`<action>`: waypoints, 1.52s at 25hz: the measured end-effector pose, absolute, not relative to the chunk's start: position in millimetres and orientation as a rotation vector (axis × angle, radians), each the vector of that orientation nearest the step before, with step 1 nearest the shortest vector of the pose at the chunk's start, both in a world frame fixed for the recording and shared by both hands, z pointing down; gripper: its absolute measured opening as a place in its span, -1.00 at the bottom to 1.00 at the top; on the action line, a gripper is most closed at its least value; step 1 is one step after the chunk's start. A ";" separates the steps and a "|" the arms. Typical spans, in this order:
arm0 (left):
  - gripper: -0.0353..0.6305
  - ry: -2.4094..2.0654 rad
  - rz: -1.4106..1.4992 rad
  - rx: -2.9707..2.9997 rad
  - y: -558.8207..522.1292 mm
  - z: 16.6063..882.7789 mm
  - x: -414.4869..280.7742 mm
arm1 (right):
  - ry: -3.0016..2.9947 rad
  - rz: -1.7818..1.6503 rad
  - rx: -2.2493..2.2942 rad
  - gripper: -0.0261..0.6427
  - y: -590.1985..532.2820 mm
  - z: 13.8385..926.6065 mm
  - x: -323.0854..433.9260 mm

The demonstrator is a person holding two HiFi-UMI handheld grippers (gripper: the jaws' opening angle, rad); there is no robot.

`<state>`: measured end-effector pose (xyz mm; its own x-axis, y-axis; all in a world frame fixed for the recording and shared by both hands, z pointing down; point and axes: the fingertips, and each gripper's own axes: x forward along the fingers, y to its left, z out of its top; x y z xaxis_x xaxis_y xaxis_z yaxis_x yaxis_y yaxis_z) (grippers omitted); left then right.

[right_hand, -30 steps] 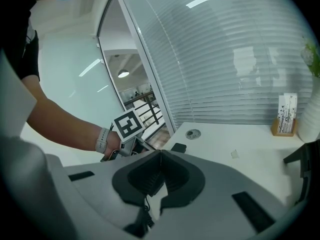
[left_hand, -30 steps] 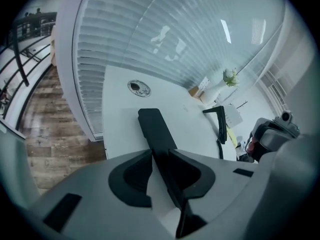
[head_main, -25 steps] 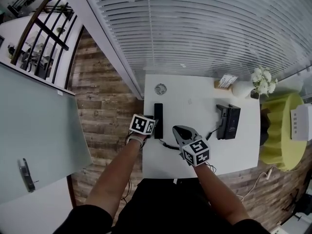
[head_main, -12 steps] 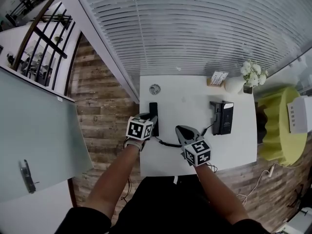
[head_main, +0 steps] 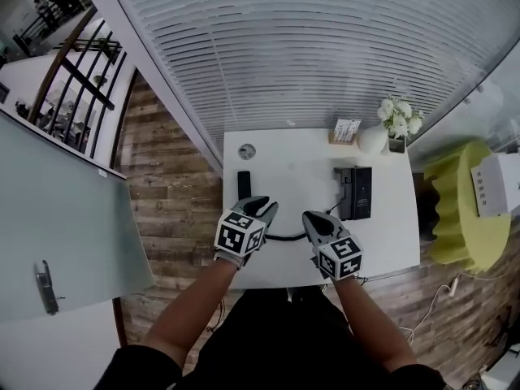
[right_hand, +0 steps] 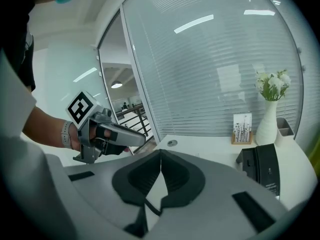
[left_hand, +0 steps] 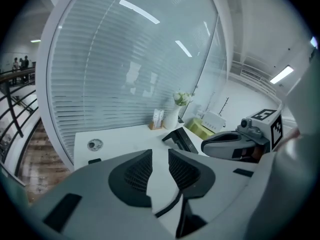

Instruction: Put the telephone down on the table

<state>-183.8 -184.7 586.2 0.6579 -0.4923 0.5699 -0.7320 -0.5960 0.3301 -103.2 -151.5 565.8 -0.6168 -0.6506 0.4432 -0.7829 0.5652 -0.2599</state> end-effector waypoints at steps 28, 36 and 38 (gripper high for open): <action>-0.83 -1.051 0.134 2.836 -89.3 366.0 -67.5 | -2.918 0.084 1.094 -0.86 -75.0 353.6 -24.2; -0.87 -1.125 0.117 2.862 -83.8 360.2 -61.7 | -2.939 0.099 1.054 -0.86 -73.0 351.7 -24.0; -0.87 -1.121 0.121 2.859 -83.3 361.2 -61.2 | -2.939 0.099 1.051 -0.86 -73.8 351.5 -23.7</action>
<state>-61.2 -83.3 361.2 0.7312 -0.6751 0.0978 -0.6804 -0.7320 0.0347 -23.7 -73.8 351.5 -0.7735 -0.6326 0.0388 -0.6338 0.7717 -0.0532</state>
